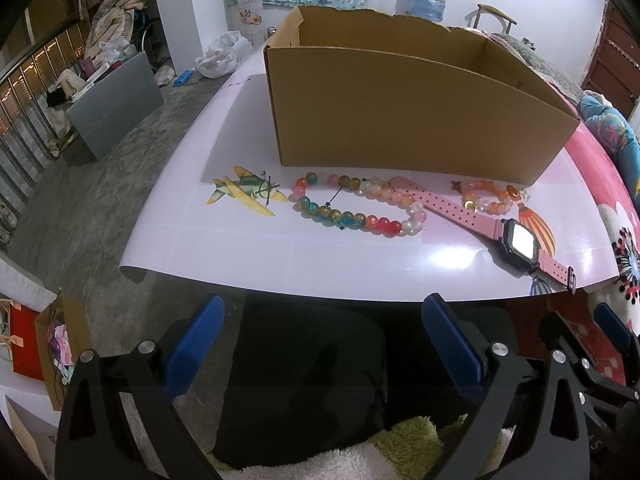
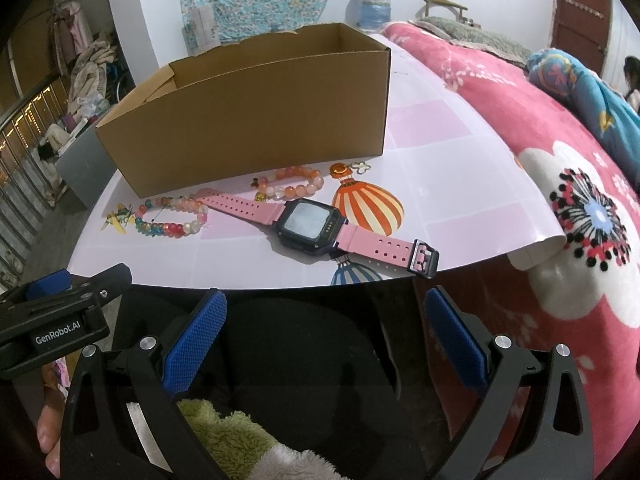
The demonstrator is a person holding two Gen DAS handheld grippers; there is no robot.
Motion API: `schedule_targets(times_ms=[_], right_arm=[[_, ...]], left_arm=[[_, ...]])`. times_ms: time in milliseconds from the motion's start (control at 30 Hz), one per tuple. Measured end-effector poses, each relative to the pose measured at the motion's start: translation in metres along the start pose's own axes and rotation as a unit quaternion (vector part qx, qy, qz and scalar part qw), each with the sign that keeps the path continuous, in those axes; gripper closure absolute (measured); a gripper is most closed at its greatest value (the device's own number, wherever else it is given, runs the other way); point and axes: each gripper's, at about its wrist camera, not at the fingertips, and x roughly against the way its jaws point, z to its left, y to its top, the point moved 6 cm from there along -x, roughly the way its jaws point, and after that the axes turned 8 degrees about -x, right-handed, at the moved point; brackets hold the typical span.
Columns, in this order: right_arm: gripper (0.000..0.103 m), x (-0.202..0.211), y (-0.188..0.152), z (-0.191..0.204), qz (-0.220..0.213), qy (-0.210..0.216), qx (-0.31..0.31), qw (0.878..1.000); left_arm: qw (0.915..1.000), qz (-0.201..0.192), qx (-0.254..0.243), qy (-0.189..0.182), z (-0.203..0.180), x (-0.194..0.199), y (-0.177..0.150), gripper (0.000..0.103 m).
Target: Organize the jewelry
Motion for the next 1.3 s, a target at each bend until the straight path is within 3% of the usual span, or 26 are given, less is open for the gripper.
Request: schedule_targets(times_ms=[1300], right_arm=[[0.007, -0.0003, -0.0014, -0.0043, 0.0, -0.002, -0.005, 1.0]], left_arm=[[1.0, 0.003, 0.003, 0.007, 0.0084, -0.0039, -0.0043, 0.006]])
